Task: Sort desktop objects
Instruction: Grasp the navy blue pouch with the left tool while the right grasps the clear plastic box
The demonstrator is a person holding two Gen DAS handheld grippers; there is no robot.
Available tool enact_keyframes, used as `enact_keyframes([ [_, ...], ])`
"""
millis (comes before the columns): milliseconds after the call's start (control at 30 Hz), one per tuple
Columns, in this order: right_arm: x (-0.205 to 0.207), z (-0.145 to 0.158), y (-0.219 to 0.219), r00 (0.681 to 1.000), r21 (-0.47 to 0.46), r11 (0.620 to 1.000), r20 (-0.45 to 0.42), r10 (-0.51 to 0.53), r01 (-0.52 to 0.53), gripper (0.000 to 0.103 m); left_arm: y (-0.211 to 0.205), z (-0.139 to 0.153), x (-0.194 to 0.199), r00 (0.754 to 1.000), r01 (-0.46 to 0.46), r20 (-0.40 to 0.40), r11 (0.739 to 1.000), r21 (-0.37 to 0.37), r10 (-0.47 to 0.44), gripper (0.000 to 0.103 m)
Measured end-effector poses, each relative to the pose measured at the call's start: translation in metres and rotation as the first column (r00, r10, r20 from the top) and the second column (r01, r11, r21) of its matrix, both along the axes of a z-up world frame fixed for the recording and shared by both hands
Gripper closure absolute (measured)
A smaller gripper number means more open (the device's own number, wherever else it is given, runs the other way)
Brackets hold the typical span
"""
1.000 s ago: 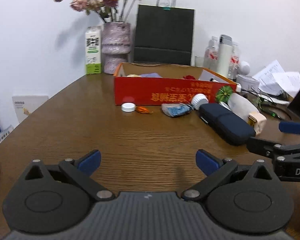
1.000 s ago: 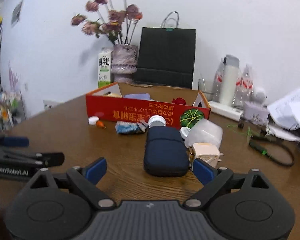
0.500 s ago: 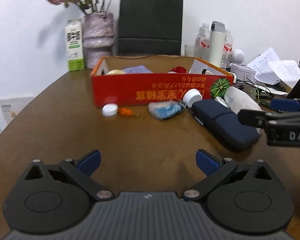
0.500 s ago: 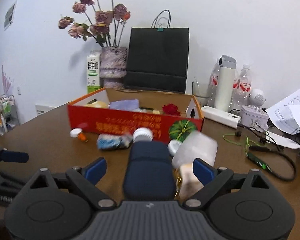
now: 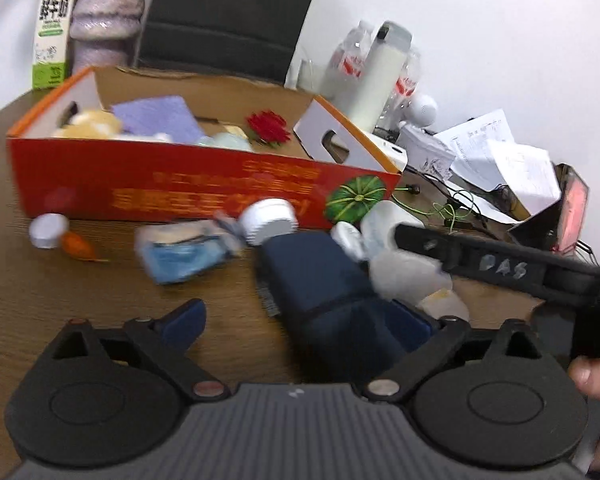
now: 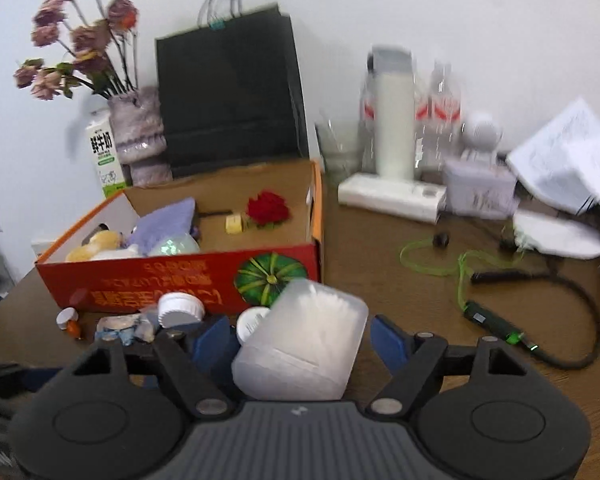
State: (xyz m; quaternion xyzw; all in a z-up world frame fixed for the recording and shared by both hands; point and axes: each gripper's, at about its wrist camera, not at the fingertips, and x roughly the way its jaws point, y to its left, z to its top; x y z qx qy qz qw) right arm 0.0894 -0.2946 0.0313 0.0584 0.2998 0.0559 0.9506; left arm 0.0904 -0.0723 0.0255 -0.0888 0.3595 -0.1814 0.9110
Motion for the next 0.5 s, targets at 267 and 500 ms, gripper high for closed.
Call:
enact_keyframes([
  [267, 0.026, -0.022, -0.017, 0.994, 0.137, 0.989, -0.102, -0.032, 0.046, 0.032, -0.042, -0.012, 0.012, 0.999, 0.004, 0.037, 0.99, 0.14, -0.01, 0.022],
  [500, 0.004, 0.001, -0.013, 0.998, 0.111, 0.992, -0.01, -0.064, 0.065, 0.036, -0.013, 0.01, -0.015, 0.999, -0.028, 0.035, 0.993, 0.119, 0.024, 0.05],
])
